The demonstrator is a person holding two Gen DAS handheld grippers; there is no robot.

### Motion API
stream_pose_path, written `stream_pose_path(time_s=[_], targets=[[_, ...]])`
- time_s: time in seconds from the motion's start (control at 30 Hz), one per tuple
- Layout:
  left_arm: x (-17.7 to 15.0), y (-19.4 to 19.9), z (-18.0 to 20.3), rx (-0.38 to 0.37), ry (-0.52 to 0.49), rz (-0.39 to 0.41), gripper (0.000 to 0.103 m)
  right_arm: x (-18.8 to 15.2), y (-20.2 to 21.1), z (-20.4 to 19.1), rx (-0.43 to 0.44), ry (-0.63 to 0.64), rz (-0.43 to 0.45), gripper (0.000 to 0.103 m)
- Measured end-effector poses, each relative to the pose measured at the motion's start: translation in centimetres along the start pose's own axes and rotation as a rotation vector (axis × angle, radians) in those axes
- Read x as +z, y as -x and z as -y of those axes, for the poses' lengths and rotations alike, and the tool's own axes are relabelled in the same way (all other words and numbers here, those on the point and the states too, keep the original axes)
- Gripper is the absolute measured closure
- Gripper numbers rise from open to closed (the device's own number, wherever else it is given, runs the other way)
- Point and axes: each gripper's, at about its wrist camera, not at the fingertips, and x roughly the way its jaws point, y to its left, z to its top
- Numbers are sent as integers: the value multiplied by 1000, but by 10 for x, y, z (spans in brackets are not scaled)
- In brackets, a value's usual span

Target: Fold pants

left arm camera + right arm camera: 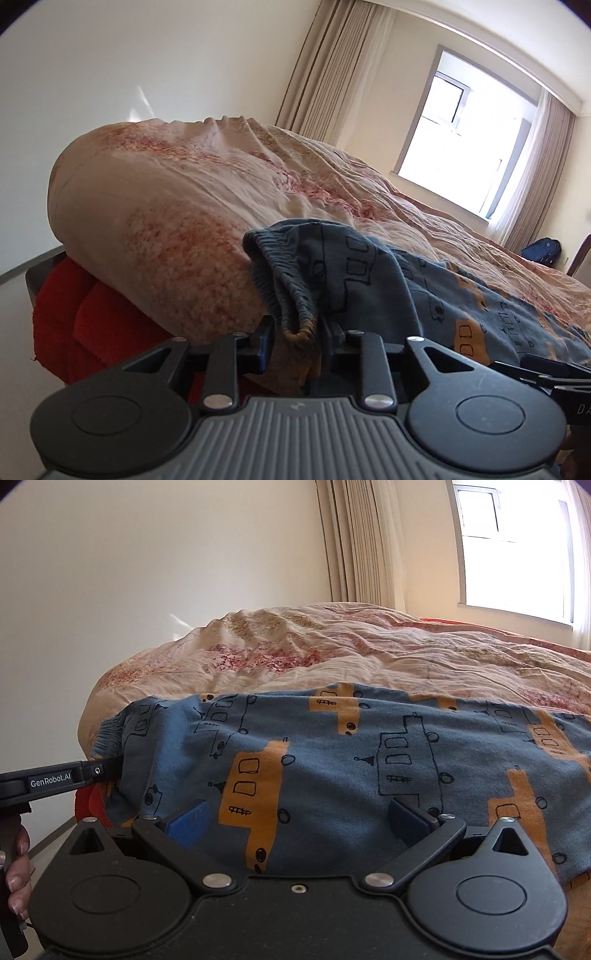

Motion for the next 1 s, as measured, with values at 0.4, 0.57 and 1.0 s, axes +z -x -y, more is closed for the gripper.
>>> stream_pose_path(time_s=[0.4,0.57,1.0], targets=[[0,-24,-52,-204,399,-155,75,1,2,6,17,-26,10,0],[16,4,-38,-138,332,-79,92,-1,5,11,36,-58,23,0],[29,9,-16,33,180,-126,90,-7,16,33,97,-174,72,0]])
